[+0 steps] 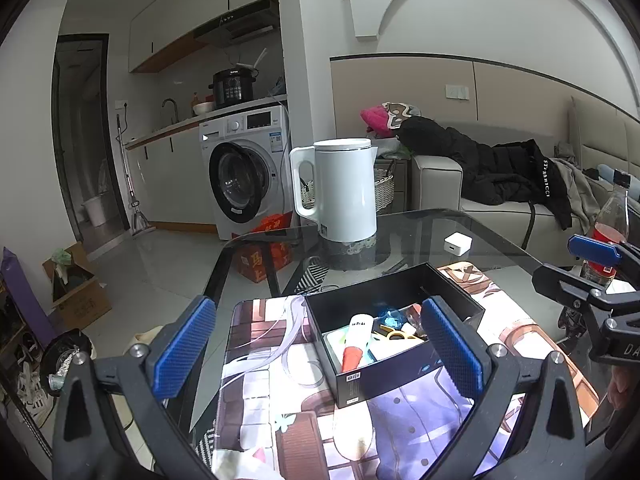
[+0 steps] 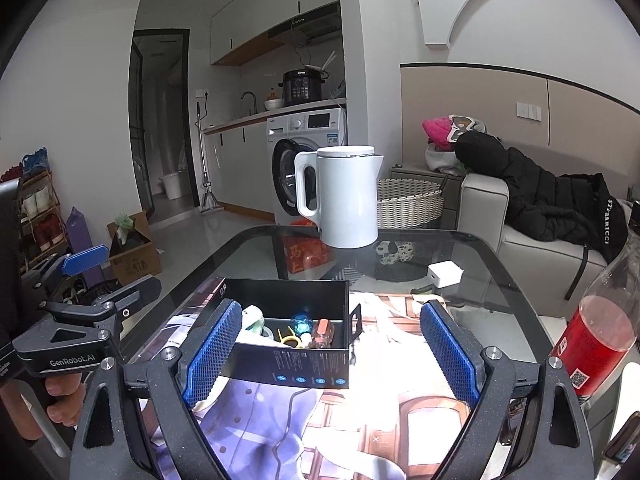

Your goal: Organize rigid objects

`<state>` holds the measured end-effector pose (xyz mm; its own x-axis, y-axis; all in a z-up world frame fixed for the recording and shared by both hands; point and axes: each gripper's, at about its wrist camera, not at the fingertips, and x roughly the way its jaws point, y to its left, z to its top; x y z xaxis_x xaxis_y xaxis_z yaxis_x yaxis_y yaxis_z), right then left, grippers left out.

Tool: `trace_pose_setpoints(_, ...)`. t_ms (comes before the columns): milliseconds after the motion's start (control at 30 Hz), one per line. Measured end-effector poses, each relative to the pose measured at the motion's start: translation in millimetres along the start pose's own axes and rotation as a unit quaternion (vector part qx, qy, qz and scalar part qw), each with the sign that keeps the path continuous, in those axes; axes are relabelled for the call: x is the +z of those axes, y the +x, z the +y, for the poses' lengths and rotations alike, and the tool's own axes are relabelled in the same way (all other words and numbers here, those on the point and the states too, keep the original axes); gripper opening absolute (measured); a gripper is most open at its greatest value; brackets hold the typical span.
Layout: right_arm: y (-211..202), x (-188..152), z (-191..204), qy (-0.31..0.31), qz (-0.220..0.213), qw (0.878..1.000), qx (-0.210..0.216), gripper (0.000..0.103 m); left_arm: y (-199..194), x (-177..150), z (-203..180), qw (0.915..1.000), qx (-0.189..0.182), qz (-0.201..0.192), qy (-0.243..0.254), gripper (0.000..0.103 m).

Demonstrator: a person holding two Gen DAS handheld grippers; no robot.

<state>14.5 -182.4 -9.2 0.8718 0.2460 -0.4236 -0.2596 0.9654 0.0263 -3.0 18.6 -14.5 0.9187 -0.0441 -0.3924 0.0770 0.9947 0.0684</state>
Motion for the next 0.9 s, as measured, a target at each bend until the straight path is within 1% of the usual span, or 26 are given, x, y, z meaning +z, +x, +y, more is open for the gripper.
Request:
trace_pose_setpoints(300, -5.8, 1.5, 5.1, -0.013, -0.016, 1.0, 0.0, 0.092, -3.5, 2.8, 0.6, 1.0, 0.002, -0.005, -0.002, 0.103)
trace_pose_setpoints(900, -4.8, -0.3, 5.8, -0.013, -0.014, 1.0, 0.005, 0.092, -3.6, 5.7, -1.3, 0.9999, 0.002, -0.011, 0.001, 0.103)
